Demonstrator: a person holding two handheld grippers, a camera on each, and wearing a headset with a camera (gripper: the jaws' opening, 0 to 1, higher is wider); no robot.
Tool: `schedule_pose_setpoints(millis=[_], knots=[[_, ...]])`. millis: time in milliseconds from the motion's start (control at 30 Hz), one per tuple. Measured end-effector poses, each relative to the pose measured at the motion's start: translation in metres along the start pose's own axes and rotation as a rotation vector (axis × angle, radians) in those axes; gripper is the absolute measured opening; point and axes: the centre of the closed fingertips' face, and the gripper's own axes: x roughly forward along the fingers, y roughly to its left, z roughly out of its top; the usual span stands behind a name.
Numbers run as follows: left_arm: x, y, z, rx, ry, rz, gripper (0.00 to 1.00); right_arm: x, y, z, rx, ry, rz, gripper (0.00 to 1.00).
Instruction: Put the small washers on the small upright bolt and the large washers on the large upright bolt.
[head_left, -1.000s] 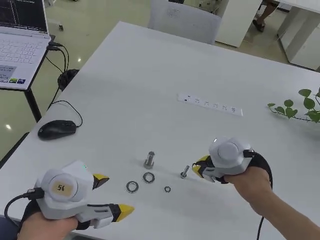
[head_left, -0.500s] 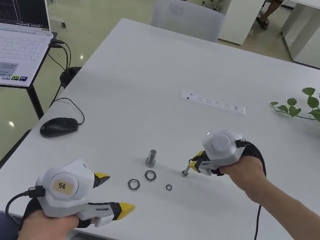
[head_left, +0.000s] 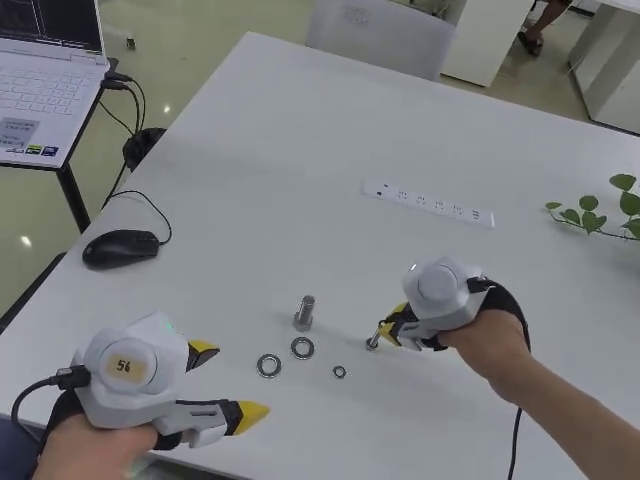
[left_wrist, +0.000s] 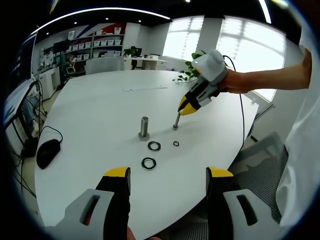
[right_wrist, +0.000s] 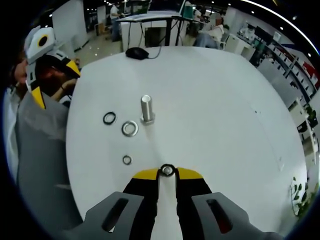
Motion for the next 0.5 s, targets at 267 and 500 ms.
schedule_pose_setpoints(millis=[267,500], knots=[[0.0004,-0.0007,-0.0008,-0.002,-0.001,-0.001,0.60,0.0014,0.0009,-0.0001,0.000,0.005,0.000,0.13],[-0.0019,0.0006,-0.0011,-0.001,0.000,0.003,0.60,0.0057,0.0006,-0.0021,-0.001,0.018,0.006,0.13]])
